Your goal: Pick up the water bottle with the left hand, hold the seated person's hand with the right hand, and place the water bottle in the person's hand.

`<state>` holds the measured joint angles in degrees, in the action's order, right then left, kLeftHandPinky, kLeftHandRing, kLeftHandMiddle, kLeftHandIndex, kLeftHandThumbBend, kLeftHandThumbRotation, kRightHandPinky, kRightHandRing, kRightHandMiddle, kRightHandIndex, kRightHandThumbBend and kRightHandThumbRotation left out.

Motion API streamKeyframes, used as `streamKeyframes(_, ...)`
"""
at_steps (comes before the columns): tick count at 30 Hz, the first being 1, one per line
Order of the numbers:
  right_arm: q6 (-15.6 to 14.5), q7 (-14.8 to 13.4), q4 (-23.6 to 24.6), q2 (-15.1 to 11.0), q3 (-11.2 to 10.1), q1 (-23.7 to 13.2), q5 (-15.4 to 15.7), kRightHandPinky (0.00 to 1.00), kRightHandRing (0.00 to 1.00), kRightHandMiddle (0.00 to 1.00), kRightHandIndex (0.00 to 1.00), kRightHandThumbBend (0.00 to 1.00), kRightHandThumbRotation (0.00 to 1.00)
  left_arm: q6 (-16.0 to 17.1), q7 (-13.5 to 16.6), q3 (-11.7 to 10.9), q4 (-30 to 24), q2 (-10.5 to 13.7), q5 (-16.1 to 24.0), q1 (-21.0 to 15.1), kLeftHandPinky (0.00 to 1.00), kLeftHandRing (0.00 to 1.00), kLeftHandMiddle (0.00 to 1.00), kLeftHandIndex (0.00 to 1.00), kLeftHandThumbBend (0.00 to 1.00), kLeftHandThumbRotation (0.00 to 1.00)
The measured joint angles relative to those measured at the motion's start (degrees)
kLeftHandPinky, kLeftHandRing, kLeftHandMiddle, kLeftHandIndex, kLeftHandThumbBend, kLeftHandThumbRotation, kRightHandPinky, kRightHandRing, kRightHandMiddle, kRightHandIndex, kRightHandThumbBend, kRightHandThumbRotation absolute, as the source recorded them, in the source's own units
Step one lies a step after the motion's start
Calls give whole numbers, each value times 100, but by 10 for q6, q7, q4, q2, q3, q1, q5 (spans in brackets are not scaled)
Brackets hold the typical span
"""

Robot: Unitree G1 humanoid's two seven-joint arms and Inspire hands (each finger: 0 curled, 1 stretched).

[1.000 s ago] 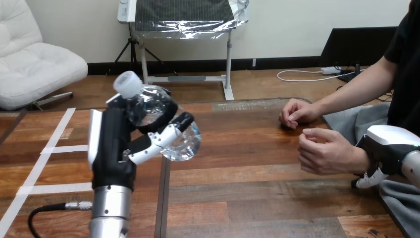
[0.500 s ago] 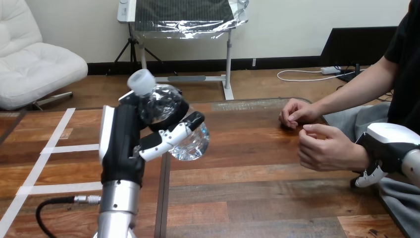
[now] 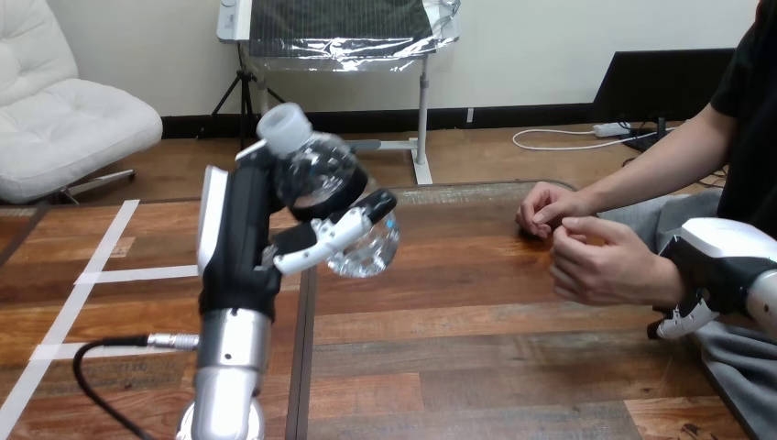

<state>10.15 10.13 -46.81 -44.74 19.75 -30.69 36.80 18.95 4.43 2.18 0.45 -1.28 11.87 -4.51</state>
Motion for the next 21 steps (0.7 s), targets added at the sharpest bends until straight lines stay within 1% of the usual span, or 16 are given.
streamKeyframes(8,-4,8,34,-9,-4,10,0,25,33,42,44,73,0,-9,2,14,5,-8,3,-20,38,39,40,48,62,0)
streamKeyframes(13,-15,13,62,-11,-6,18,0,24,32,41,44,73,0,-15,2,23,13,-12,3,-32,38,39,40,48,61,0)
streamKeyframes(21,-16,18,94,-16,-19,32,-5,20,28,37,42,74,0,-24,2,44,26,-12,3,-44,38,39,40,48,61,0)
